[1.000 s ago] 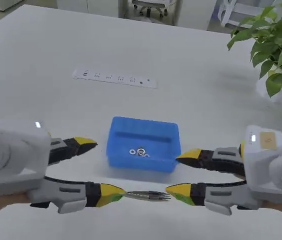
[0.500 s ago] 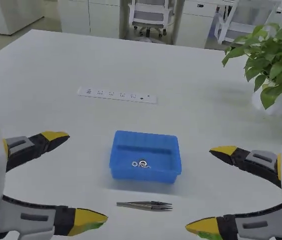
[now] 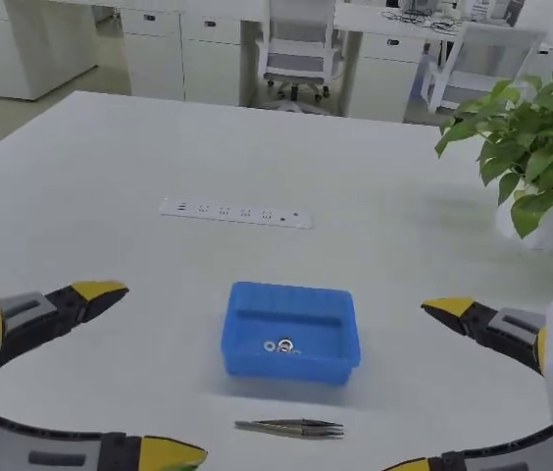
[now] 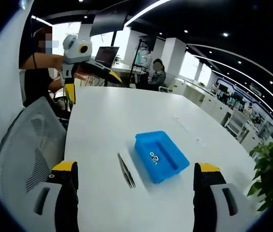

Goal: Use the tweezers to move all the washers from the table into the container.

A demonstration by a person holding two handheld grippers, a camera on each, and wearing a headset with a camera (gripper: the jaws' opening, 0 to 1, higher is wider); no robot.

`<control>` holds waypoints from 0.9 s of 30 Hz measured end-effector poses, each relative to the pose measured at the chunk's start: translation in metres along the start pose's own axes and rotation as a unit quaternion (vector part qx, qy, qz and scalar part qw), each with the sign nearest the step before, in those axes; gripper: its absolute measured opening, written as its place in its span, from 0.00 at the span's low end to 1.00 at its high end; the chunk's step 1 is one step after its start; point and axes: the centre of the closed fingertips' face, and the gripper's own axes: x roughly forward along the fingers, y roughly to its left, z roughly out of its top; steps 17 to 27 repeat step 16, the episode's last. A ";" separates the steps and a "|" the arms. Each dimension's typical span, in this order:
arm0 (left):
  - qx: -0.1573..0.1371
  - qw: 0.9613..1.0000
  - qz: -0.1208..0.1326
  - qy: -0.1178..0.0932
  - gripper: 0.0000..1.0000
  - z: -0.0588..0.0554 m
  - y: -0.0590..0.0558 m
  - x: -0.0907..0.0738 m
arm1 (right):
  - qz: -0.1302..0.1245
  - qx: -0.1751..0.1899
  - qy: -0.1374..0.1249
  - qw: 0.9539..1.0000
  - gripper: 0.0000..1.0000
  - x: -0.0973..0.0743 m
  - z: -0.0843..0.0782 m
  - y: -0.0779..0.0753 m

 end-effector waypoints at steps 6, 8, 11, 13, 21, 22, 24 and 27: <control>0.003 1.000 0.003 0.004 1.00 0.001 -0.003 -0.004 | 0.004 0.003 0.002 1.000 1.00 -0.004 -0.002 0.006; 0.004 1.000 0.003 0.004 1.00 0.002 -0.004 -0.004 | 0.006 0.006 0.002 1.000 1.00 -0.005 -0.002 0.008; 0.005 1.000 0.005 0.006 1.00 0.002 -0.005 -0.004 | 0.011 0.005 0.005 1.000 1.00 -0.006 -0.004 0.012; 0.005 1.000 0.005 0.008 1.00 0.001 -0.007 -0.004 | 0.015 0.005 0.007 1.000 1.00 -0.007 -0.006 0.014; 0.007 1.000 0.006 0.007 1.00 0.003 -0.008 -0.003 | 0.017 0.003 0.008 1.000 1.00 -0.007 -0.006 0.016; 0.007 1.000 0.006 0.007 1.00 0.003 -0.008 -0.003 | 0.017 0.003 0.008 1.000 1.00 -0.007 -0.006 0.016; 0.007 1.000 0.006 0.007 1.00 0.003 -0.008 -0.003 | 0.017 0.003 0.008 1.000 1.00 -0.007 -0.006 0.016; 0.007 1.000 0.006 0.007 1.00 0.003 -0.008 -0.003 | 0.017 0.003 0.008 1.000 1.00 -0.007 -0.006 0.016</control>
